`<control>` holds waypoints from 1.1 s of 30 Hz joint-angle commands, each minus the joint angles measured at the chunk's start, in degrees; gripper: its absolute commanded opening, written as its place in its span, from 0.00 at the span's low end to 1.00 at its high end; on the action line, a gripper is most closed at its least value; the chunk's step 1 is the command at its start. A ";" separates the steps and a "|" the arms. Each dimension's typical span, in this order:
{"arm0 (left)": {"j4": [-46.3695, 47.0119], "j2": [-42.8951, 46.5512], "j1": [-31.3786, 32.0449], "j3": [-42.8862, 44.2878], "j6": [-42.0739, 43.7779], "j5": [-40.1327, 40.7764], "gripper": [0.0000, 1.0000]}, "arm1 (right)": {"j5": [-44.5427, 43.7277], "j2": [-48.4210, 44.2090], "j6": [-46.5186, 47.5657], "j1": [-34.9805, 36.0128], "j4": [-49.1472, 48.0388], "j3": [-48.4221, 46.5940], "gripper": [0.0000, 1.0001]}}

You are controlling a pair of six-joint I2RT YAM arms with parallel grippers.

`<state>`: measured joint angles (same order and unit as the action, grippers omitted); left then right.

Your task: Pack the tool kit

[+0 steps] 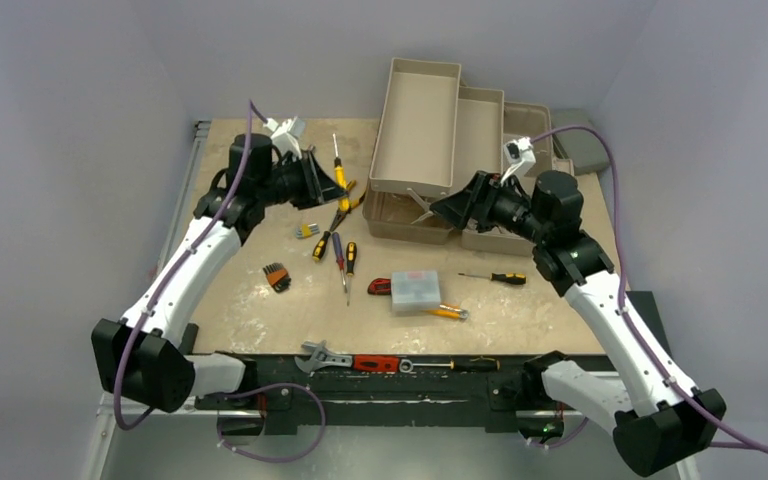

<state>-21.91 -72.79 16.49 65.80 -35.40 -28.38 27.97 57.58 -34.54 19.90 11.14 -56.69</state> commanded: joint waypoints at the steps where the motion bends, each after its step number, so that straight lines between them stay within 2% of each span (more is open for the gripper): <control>1: 2.70 -5.97 1.43 10.91 -3.00 -5.04 0.00 | -6.96 -5.72 0.25 0.14 -1.47 1.45 0.75; 4: -0.67 -13.03 2.86 21.03 -3.65 -7.49 0.00 | -9.67 -9.36 0.36 0.14 -1.37 3.42 0.78; 8: -11.17 -23.51 5.60 38.04 -1.45 -7.31 0.02 | -13.08 -13.42 0.83 0.14 -0.05 5.65 0.83; 13: -21.20 -35.01 8.07 53.08 1.55 -2.57 0.04 | -19.47 -14.22 1.54 0.13 11.17 5.51 0.94; 16: -26.23 -39.97 9.17 59.72 3.51 1.69 0.22 | -22.06 -12.50 0.75 0.09 18.06 6.28 0.99; 18: -26.45 -41.54 9.57 61.09 3.56 2.14 0.40 | -22.59 -10.84 0.58 0.22 20.99 7.47 0.99; 21: -26.50 -42.16 9.86 63.23 3.78 2.40 0.79 | -20.71 -8.03 0.82 0.55 21.57 11.00 0.99; 22: -27.10 -42.10 9.95 64.23 4.10 2.83 0.88 | -20.90 -7.07 0.91 0.99 21.81 11.82 0.99; 24: -28.41 -41.47 9.96 65.94 5.05 3.96 0.99 | -21.55 -5.77 0.60 2.54 21.35 13.23 0.99; 28: -30.45 -37.29 9.90 64.61 7.28 7.36 1.00 | -24.67 -3.93 -1.43 7.48 19.42 14.58 0.99; 33: -26.90 -25.68 9.96 50.51 8.60 12.30 1.00 | -26.85 -1.22 -3.74 13.47 15.65 15.40 0.99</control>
<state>-50.59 -109.84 26.28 124.01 -29.30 -20.75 4.14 55.24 -35.73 29.89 31.40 -41.41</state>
